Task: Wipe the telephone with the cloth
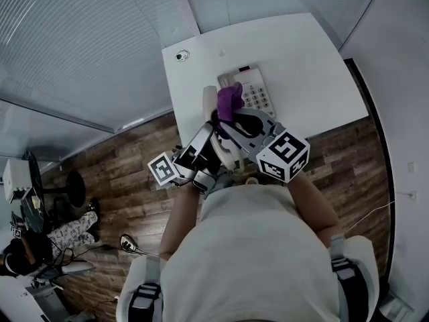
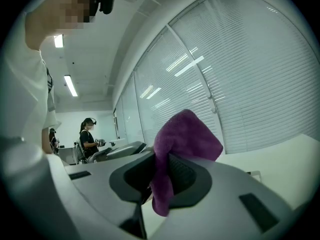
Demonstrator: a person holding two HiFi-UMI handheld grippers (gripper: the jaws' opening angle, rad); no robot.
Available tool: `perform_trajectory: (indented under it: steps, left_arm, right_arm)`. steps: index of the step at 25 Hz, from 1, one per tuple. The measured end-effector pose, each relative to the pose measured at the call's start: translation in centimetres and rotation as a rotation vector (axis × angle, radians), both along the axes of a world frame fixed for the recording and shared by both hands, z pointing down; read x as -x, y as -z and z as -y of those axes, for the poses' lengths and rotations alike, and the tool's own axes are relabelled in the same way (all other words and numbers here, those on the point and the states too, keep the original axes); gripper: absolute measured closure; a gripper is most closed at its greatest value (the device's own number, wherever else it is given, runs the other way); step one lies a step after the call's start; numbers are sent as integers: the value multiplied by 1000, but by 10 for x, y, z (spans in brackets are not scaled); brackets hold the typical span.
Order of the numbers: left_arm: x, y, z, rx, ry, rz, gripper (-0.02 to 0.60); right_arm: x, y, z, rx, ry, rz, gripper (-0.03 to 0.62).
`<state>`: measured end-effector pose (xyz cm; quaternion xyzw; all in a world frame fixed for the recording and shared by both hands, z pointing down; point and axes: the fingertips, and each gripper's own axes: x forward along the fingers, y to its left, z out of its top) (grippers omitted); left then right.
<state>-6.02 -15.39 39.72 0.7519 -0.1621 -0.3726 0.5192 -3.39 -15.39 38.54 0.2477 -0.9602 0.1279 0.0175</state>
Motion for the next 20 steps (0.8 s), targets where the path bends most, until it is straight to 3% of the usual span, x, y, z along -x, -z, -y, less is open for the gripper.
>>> perform_trajectory:
  steps: [20]
  left_arm:
    - [5, -2, 2, 14, 42, 14, 356]
  right_arm:
    - [11, -3, -31, 25, 180, -24, 514]
